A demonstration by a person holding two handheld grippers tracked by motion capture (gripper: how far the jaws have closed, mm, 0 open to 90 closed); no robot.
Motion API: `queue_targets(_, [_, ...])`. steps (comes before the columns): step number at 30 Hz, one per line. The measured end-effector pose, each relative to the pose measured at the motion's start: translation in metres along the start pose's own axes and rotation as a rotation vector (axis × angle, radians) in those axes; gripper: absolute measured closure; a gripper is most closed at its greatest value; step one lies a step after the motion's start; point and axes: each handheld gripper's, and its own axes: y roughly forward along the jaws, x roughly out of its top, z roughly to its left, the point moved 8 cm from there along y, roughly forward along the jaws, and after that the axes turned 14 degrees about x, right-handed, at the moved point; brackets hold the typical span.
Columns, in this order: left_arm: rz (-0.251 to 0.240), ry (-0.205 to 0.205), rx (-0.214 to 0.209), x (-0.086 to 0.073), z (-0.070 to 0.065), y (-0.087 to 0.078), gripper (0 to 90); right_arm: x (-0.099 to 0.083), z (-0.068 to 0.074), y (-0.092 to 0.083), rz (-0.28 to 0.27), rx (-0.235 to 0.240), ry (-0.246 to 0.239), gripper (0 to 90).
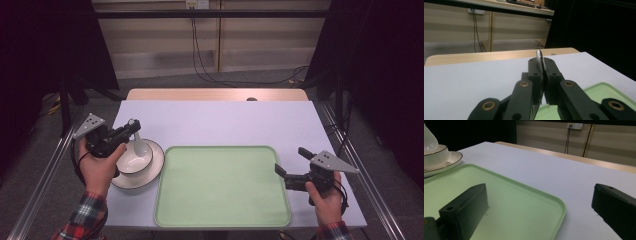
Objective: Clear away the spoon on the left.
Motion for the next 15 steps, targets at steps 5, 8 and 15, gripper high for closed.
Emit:
queue_targets(5, [0.003,0.005,-0.028,0.005,-0.010,0.000,85.6,0.000,0.000,0.000,0.000,0.002,-0.004,0.2])
queue_targets(8, [0.009,0.003,-0.042,0.006,-0.017,0.000,85.6,0.000,0.001,0.000,0.005,0.003,-0.002,0.2])
queue_targets(15, [0.021,0.007,-0.082,0.009,-0.031,0.001,85.6,-0.001,0.000,0.000,0.004,0.003,-0.006,0.2])
